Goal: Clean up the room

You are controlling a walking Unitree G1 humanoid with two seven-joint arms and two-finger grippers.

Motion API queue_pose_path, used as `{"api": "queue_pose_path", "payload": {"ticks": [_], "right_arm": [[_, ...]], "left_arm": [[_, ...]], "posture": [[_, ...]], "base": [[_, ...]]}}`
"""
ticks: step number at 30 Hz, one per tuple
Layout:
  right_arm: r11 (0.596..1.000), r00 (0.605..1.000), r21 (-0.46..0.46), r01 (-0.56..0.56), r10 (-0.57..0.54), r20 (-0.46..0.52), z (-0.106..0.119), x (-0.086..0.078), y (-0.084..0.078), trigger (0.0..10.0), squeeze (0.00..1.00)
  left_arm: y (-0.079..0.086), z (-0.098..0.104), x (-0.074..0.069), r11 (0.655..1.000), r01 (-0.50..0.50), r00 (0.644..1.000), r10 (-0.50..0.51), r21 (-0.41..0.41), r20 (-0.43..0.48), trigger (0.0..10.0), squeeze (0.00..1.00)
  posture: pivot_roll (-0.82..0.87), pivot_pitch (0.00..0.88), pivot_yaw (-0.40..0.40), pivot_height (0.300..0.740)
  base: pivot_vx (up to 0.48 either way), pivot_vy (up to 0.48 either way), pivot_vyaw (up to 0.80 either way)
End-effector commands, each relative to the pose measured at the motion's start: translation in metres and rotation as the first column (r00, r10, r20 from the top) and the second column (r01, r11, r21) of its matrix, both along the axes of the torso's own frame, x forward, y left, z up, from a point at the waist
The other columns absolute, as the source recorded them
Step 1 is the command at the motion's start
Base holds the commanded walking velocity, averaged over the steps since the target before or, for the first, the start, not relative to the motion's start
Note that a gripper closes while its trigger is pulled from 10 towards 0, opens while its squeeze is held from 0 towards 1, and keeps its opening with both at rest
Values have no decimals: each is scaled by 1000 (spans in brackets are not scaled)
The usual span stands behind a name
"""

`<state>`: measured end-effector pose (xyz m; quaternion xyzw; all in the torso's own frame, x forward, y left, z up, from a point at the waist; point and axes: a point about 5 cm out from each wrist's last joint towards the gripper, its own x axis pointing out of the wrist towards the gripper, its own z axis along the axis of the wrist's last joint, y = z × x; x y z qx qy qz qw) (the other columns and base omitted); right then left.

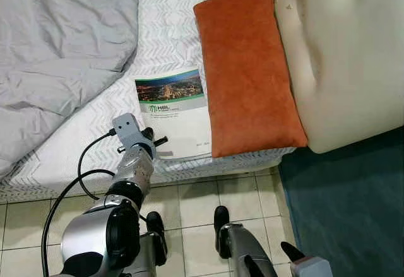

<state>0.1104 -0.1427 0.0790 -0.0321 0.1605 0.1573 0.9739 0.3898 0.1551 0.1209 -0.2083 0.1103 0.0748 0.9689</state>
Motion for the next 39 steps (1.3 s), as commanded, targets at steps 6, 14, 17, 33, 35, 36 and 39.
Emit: {"api": "queue_pose_path", "payload": {"ticks": [6,14,17,33,35,36,39], "right_arm": [[1000,999,8,3,-3,-43,-5,-10,3,10000,0],[1000,999,2,8,-7,-54,-7,-13,1,10000,0],[1000,999,1,11,-11,-52,-7,-11,0,10000,0],[999,999,10,43,-43,-21,-28,23,-6,10000,0],[997,997,24,72,-73,10,-30,42,-9,10000,0],[996,996,31,85,-86,23,-30,50,-10,10000,0],[991,988,52,120,-124,88,-26,75,-15,10000,0]], "left_arm": [[-6,-14,-6,995,69,996,-64,69,-59,10000,125],[-5,-14,-6,992,82,995,-76,98,-61,10000,392],[-3,-15,-6,995,66,996,-61,81,-58,10000,973],[27,-37,-23,951,130,990,-108,280,-94,10000,1000],[36,-32,-22,927,158,987,-143,340,-71,10000,1000],[38,-30,-22,914,175,984,-166,367,-59,10000,1000],[49,-16,-21,841,232,963,-268,489,3,10000,1000]], "posture": [[-476,567,-57,740],[-459,566,-52,740],[-457,560,-56,740],[-295,420,42,740],[-257,362,62,740],[-244,345,71,740],[-174,231,93,740]], "base": [[0,0,0],[0,0,0],[0,0,0],[0,0,0],[0,0,0],[0,0,0],[0,0,0]]}}
